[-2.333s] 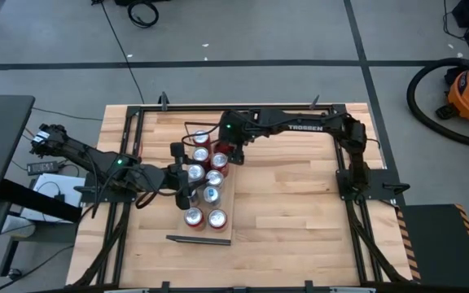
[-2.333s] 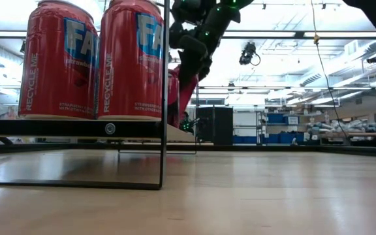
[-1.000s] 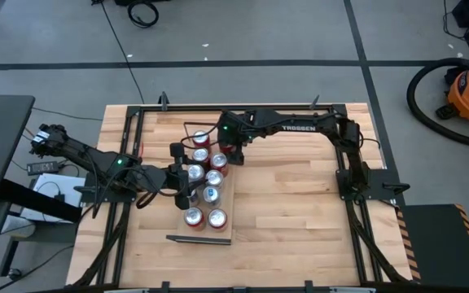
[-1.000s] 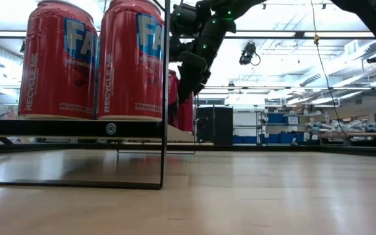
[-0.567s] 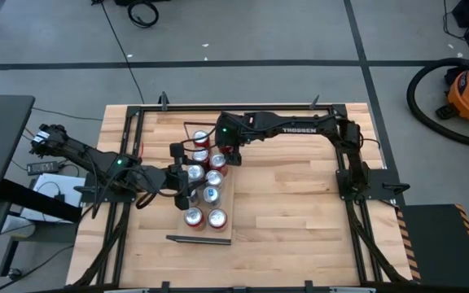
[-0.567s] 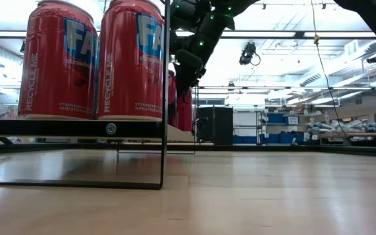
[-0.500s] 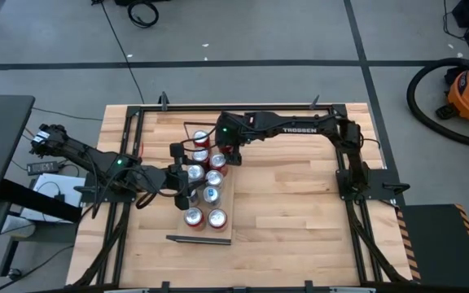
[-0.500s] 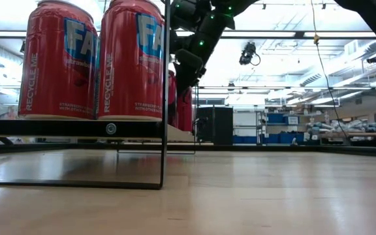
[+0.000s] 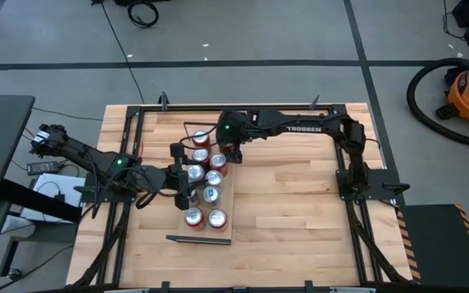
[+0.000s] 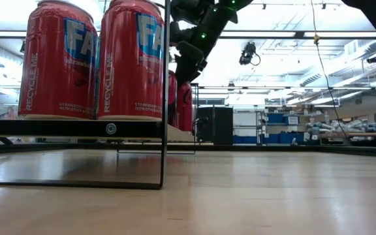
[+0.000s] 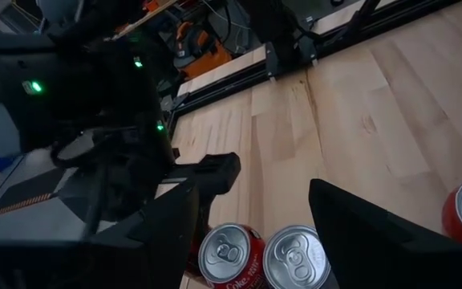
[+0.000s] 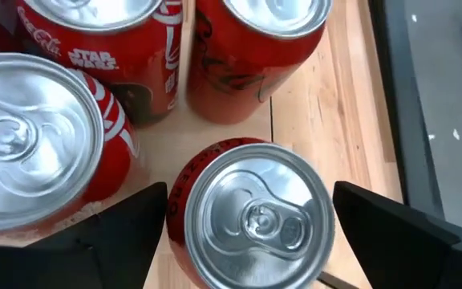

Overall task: Place canned beverage on shelf
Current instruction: Put the red black soda can on the shelf aligned with the red black soda can

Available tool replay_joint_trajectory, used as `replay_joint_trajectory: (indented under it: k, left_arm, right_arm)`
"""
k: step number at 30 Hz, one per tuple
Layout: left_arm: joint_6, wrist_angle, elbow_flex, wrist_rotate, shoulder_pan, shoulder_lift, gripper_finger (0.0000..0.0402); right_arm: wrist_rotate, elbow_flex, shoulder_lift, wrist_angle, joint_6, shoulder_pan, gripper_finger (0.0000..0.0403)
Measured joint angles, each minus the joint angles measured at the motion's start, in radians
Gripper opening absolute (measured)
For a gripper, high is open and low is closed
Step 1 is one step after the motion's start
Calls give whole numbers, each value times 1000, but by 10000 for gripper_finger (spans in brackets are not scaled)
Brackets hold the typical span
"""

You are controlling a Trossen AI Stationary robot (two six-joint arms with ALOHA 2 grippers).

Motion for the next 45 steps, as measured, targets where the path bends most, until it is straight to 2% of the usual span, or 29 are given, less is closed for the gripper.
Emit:
replay_joint_trajectory:
  k: [11,17,20,24,33,39,45]
  left_arm:
    - [-1,-2,0,1,0,0,249]
    - [-11,-9,0,1,0,0,249]
    - [-11,-10,0,1,0,0,249]
    - [-17,-20,0,1,0,0,249]
    - [-17,-14,0,1,0,0,249]
    - [-16,-7,0,0,0,0,249]
    - [-16,-7,0,0,0,0,249]
  right_arm:
    - [2,1,-65,33,5,7,366]
    - [3,-2,-136,-59,40,12,366]
    - [12,-54,-154,-78,58,14,366]
    - [55,-207,-199,36,63,21,366]
    - [54,-545,-330,434,105,14,366]
    - [91,-680,-340,651,112,14,359]
    - [96,-746,-340,741,118,14,319]
